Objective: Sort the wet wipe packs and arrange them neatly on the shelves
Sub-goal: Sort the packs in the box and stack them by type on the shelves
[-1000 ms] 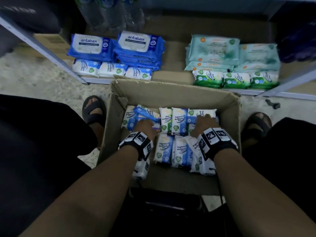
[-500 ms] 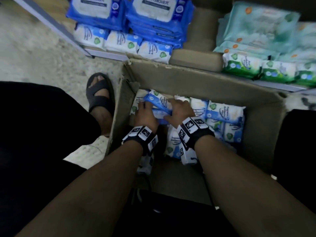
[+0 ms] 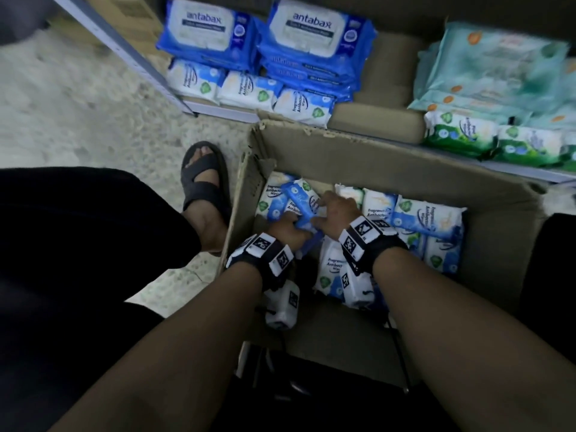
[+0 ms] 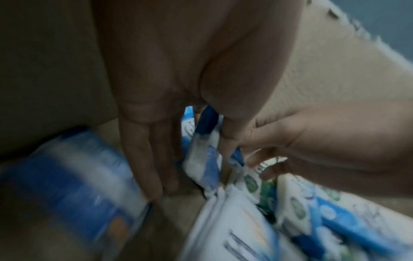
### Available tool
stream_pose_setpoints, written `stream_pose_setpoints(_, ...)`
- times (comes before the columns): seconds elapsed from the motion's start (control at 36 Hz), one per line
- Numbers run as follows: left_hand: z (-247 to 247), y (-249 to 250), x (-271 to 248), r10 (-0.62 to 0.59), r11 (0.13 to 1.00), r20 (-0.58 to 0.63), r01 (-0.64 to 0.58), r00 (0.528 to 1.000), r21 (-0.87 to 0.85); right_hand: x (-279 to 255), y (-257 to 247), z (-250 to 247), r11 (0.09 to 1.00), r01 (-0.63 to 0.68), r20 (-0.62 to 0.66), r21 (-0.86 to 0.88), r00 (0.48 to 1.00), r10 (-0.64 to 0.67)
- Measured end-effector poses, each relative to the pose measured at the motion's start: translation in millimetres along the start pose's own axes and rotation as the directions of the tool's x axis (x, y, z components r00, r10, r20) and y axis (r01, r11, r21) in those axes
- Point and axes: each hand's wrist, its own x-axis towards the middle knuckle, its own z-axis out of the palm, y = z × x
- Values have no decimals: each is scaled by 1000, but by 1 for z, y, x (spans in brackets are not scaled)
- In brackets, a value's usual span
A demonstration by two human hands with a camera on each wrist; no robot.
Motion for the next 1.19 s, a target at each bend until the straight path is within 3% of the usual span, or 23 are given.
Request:
stream_pose_setpoints(0.14, 10, -16, -15, -66, 989, -16, 63, 998, -136, -9, 0, 3, 985, -59, 31, 164, 998, 55)
stream_pose_setpoints(0.31, 7, -13, -34, -5, 969, -10, 2, 1000, -248, -36, 0, -15, 961, -52, 14, 270, 999, 50)
stream_pose_setpoints(0.42, -7, 3, -59, 98, 946, -15, -98, 995, -308, -58, 10, -36, 874, -71, -60, 481, 992, 114)
stream_pose_setpoints(0.5, -15, 18, -76, 163, 906, -2, -151, 987, -395, -79, 16, -47, 755, -31, -91, 655, 989, 119)
stream_pose_setpoints(0.64, -16, 43, -107, 223, 784, -11, -186, 975, -592, -116, 25, -57, 361, -17, -14, 933, 997, 82)
stream_pose_setpoints(0.72, -19, 60, -127, 227, 680, 36, -132, 973, -721, -134, 37, -62, 246, 51, -70, 968, 995, 67)
stream_pose_setpoints(0.89, -13, 74, -140, 259, 579, -109, -245, 960, -778, -168, 54, -84, 92, 148, -148, 985, 989, -6)
stream_pose_setpoints(1.03, -9, 84, -159, 344, 653, 91, -168, 935, -739, -188, 58, -90, 64, 215, -214, 975, 976, -30)
stream_pose_setpoints(1.19, -5, 84, -161, 314, 589, -42, -229, 948, -775, -196, 64, -87, 177, 286, -301, 942, 952, 59)
